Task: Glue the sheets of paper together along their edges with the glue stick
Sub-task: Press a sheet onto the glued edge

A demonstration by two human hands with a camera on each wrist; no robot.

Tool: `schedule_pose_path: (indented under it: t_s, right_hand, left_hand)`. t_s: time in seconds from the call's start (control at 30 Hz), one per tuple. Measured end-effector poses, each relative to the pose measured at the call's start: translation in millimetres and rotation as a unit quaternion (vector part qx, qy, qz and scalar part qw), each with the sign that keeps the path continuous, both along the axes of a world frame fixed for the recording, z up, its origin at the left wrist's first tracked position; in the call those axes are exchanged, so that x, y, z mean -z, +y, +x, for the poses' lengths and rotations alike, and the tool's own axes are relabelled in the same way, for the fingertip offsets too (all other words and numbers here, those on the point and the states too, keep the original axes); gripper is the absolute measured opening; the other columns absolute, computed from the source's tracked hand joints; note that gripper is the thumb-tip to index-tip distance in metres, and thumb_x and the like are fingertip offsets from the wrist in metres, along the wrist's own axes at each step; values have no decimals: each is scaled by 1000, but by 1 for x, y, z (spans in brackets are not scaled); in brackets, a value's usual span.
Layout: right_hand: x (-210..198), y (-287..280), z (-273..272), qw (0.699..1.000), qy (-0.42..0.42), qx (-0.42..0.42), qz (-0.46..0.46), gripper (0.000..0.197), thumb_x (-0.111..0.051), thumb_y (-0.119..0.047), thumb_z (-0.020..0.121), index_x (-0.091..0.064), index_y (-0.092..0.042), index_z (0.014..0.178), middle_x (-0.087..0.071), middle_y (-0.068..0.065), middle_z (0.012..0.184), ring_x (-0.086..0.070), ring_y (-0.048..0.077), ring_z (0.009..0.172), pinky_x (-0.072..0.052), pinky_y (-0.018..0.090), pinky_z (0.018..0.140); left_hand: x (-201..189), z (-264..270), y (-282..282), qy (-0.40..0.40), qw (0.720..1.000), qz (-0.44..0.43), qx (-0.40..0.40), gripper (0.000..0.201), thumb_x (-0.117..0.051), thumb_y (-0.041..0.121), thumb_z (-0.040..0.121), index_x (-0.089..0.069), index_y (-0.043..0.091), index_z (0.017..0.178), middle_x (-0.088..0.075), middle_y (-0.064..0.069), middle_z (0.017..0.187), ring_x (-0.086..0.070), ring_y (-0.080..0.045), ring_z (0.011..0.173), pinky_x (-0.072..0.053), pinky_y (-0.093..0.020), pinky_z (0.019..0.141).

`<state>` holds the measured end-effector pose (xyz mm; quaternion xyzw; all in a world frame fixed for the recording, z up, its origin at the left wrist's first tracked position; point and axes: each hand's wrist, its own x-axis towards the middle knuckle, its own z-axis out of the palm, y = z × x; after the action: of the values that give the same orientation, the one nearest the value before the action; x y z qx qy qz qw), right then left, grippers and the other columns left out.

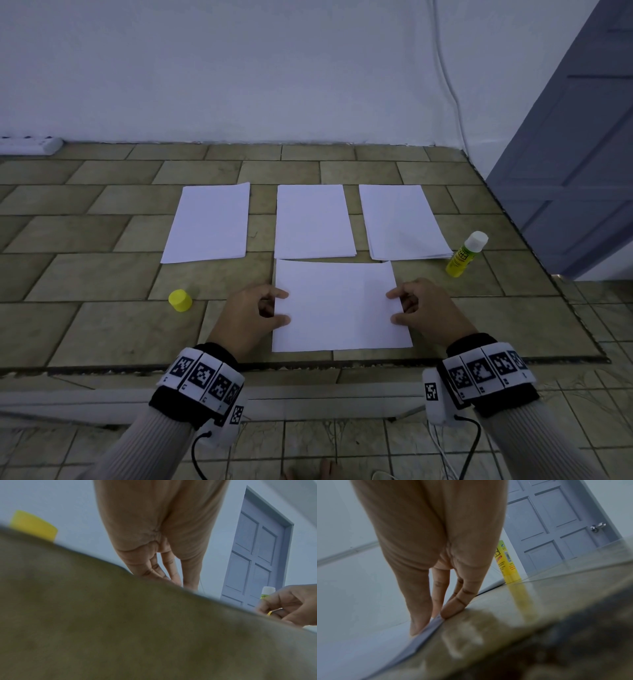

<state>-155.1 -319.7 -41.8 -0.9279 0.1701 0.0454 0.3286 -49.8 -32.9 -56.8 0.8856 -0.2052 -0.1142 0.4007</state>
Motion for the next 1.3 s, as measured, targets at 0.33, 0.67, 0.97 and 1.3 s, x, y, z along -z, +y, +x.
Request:
schedule_pose_path:
  t_s: [0.33,0.67,0.97,1.3]
  right_hand:
    - [0,8,0,991,25,-36,-128,38,-69,-21,82,-60,-22,119,-41,2,129,-37,21,123,-40,30,97]
    - [-7,42,6,961,65,-77,-258,45,-37,-40,99,-41,-17,138,-11,5,159,-10,24,146,-18,45,117]
    - [29,130,39,964,-28,-196,-177,99,21,-69,72,-3,-15,153,0,-1,161,7,12,147,12,50,117]
    - [43,38,12,968,15,-51,-247,104,32,-71,69,-5,-24,153,-4,-9,161,0,5,147,4,51,116]
  left_hand:
    - [-2,2,-4,-83,969,227,42,54,-59,58,81,-58,26,124,-42,-1,137,-41,-20,124,-40,-35,99]
    - [37,1,-25,-175,932,304,88,98,21,70,81,-6,12,156,-1,-4,164,2,-23,151,1,-54,119]
    - [38,-5,-22,-194,925,309,105,70,-25,49,94,-45,3,143,-40,-14,151,-40,-36,138,-32,-64,105]
    - [44,-3,-23,-196,930,298,91,90,5,67,91,-19,8,154,-15,-8,162,-12,-27,150,-8,-58,118]
